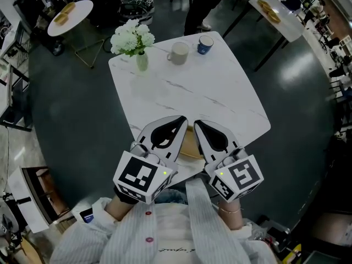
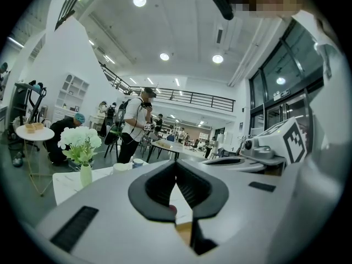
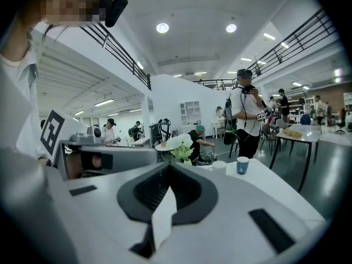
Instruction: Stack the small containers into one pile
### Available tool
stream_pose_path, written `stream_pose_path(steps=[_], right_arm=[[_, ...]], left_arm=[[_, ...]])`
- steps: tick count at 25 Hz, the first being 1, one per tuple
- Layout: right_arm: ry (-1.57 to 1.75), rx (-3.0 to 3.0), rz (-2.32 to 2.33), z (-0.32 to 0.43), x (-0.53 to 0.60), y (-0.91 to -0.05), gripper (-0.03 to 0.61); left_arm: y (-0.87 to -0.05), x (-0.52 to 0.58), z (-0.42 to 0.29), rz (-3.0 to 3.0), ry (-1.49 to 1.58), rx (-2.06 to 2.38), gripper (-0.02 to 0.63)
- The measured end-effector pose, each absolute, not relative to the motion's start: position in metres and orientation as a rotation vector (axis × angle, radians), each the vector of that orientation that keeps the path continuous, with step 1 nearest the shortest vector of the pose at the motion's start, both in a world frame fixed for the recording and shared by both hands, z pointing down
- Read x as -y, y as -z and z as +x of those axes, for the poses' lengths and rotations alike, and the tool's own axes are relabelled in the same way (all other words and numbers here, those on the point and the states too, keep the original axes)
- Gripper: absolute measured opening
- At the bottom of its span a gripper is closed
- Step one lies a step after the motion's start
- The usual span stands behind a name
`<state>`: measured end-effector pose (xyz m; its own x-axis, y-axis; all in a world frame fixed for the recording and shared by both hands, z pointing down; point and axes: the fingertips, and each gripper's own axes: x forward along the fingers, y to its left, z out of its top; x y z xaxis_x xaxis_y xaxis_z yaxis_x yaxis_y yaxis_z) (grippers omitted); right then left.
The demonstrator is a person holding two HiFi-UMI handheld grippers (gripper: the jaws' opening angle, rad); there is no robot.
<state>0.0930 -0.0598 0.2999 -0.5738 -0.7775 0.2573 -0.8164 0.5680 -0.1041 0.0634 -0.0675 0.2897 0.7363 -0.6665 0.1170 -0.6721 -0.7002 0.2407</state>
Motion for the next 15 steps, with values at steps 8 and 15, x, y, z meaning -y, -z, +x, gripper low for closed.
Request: stream_pose_path(steps=[8,15], right_arm=[[-0.326,2.609,1.359,0.0968,0.0562,-0.3011,0.011],[-0.342,2.599,1.369,0.1003,0.0531,-0.3032,0.011]], left_arm=[[-0.2902,0.0658,0.0638,2.665,-0.033,1.057,0.018],[-0.2926,0.0639,0.0633,2.655,-0.043,1.059,0.017]])
